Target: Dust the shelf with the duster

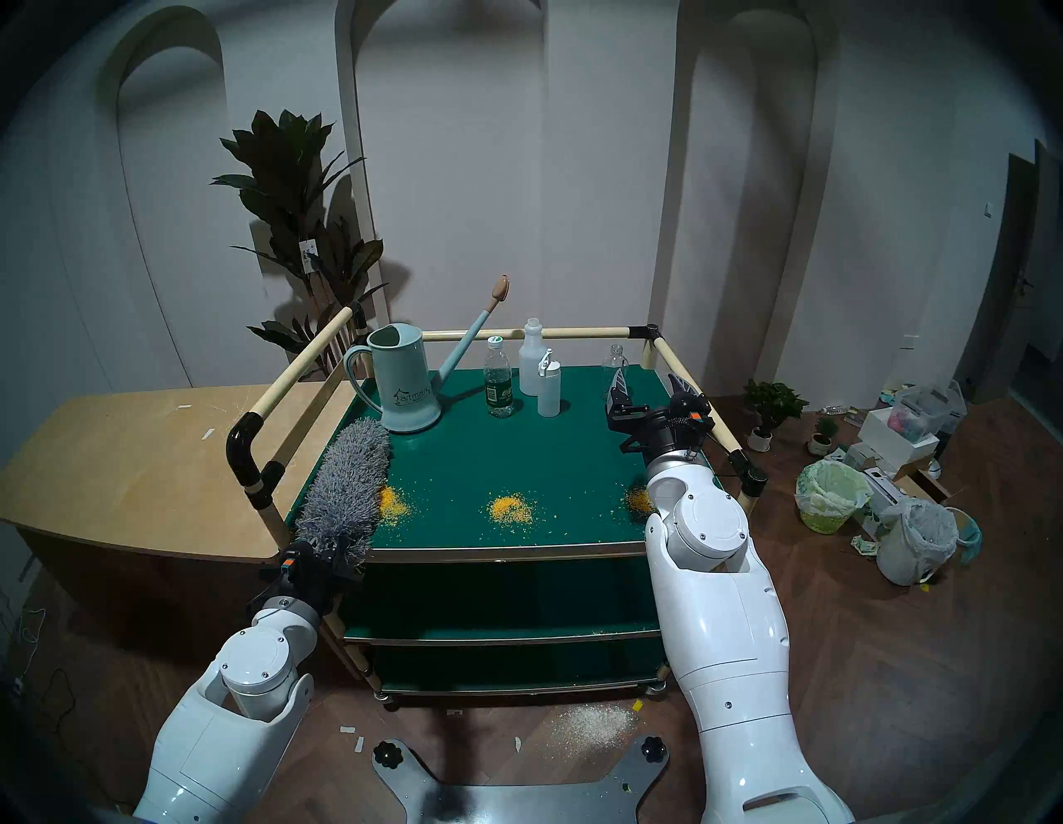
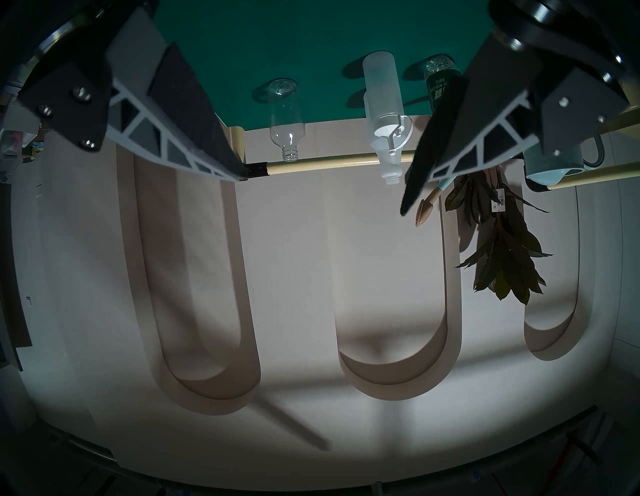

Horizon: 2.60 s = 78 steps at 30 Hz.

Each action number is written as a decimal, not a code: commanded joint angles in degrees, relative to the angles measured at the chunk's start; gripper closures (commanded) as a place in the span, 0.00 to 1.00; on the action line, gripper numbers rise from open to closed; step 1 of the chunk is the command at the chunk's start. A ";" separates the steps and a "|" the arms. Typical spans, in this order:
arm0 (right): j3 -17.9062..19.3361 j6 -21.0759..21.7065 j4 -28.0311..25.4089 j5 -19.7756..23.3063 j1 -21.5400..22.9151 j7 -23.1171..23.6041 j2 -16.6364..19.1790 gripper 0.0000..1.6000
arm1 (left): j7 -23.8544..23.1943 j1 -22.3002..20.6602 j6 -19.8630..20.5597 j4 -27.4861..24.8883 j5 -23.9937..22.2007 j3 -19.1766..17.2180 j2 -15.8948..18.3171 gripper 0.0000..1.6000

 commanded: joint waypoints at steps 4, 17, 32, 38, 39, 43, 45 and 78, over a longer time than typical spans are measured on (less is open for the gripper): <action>0.70 0.03 -0.50 0.62 1.48 -0.15 -0.10 0.00 | -4.25 0.24 2.25 -4.10 -0.70 0.84 2.88 1.00; 1.00 -0.11 0.37 0.78 2.24 -0.12 -0.16 0.00 | -8.03 0.05 1.09 -4.05 -2.47 1.34 4.28 1.00; 0.54 -0.32 0.19 0.63 2.14 -1.01 -0.51 0.00 | -12.66 -0.73 -0.84 -2.58 -4.09 1.49 6.33 1.00; 0.61 -0.30 0.10 0.61 2.20 -1.59 -0.32 0.00 | -14.53 -1.54 -0.87 -2.30 -4.49 2.27 6.72 1.00; 0.68 -0.32 0.16 0.61 2.23 -1.66 -0.25 0.00 | -14.71 -1.75 -0.92 -2.21 -4.36 2.55 6.73 1.00; 0.86 -0.30 0.25 0.68 2.24 -1.92 -0.11 0.00 | -15.47 -2.64 -0.59 -2.23 -4.53 3.39 6.78 1.00; 0.95 -0.26 0.23 0.71 2.22 -2.05 -0.08 0.00 | -15.66 -3.14 -0.48 -2.01 -4.45 3.89 6.73 1.00; 5.95 -1.01 1.20 0.93 5.93 -3.00 3.35 0.00 | -19.79 -8.94 0.16 -0.04 -3.29 10.21 5.34 1.00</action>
